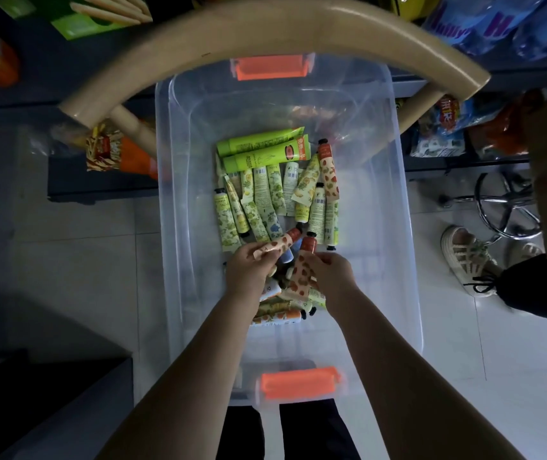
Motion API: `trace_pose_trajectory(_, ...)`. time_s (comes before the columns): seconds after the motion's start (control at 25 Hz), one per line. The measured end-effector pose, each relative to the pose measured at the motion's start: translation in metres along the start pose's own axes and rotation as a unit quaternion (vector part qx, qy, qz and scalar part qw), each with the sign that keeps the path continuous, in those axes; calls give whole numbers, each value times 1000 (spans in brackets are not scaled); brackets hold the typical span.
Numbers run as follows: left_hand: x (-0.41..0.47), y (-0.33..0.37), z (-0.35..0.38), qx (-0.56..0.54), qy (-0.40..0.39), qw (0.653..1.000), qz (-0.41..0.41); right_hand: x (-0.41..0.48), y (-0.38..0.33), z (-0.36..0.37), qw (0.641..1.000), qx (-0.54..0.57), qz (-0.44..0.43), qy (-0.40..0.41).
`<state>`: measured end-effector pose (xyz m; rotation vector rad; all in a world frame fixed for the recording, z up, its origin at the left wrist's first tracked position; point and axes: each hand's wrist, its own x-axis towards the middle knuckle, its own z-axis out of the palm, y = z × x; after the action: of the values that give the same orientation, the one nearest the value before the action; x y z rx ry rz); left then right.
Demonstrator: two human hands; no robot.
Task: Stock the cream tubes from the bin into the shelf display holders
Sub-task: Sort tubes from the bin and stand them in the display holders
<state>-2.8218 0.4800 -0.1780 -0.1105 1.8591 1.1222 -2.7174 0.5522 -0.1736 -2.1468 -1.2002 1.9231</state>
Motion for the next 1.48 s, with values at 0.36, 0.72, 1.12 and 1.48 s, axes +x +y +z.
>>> trace_pose_trajectory(0.36, -87, 100, -29, -108, 23, 979, 170, -108, -58, -27, 973, 201, -115, -21)
trace_pose_trajectory(0.72, -232, 259, -96, -142, -68, 927, 341, -283, -163, -65, 914, 264, -287, -114)
trace_pose_trajectory(1.12, -365, 432, -123, -120, -67, 847, 513, -433, -325, -137, 849, 188, -491, -40)
trace_pose_trajectory(1.48, -394, 587, -56, -81, 13, 799, 596, -456, -481, -208, 779, 163, -605, -24)
